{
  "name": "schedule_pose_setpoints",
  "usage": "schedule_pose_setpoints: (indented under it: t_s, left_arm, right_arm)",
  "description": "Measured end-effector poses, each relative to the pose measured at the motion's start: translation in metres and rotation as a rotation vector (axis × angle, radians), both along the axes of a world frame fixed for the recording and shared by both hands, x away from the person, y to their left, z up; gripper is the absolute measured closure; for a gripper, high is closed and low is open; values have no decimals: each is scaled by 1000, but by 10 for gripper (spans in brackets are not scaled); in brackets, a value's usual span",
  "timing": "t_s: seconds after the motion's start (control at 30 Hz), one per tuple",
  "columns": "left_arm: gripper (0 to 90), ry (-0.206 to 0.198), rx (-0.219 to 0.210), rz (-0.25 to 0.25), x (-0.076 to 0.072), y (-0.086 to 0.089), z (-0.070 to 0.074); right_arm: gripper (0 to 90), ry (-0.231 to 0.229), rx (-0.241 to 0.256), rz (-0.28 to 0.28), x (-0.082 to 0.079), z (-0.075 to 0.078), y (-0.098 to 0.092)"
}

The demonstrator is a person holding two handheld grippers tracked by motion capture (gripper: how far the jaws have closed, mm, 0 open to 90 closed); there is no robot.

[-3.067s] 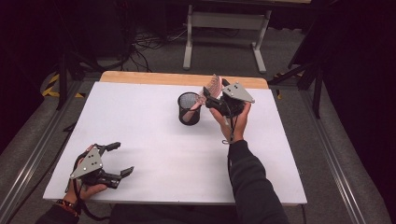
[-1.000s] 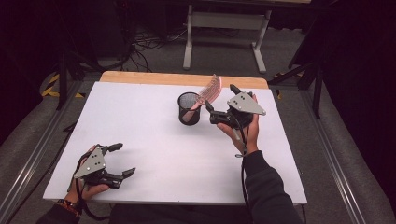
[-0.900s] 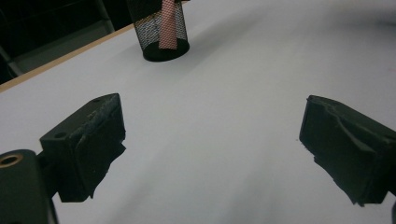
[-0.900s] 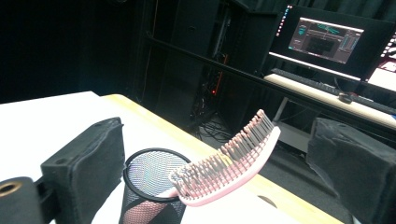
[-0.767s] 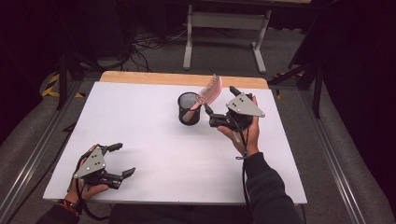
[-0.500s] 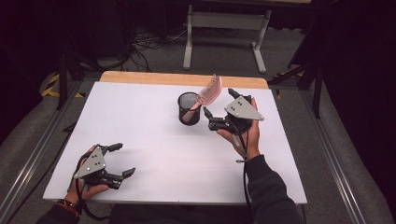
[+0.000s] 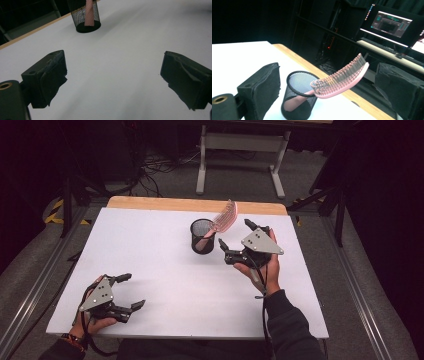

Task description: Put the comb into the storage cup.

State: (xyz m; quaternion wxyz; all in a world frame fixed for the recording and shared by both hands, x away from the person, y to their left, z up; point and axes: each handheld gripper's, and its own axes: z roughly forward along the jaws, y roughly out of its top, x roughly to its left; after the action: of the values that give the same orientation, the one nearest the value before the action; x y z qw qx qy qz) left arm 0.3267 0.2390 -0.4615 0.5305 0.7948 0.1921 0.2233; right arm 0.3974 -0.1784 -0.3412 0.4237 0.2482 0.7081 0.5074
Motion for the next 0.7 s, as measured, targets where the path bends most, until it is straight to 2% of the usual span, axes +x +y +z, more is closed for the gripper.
schedule_pose_setpoints:
  t_s: [0.37,0.7]
  left_arm:
    - [78,0,2,1,0,0,0]
    - [77,7,12,2,1,-1,-1]
  right_arm:
    - [80,-4,-21,7,-7,-5,-1]
    - [81,-8,-62,6,-14,-5,-4]
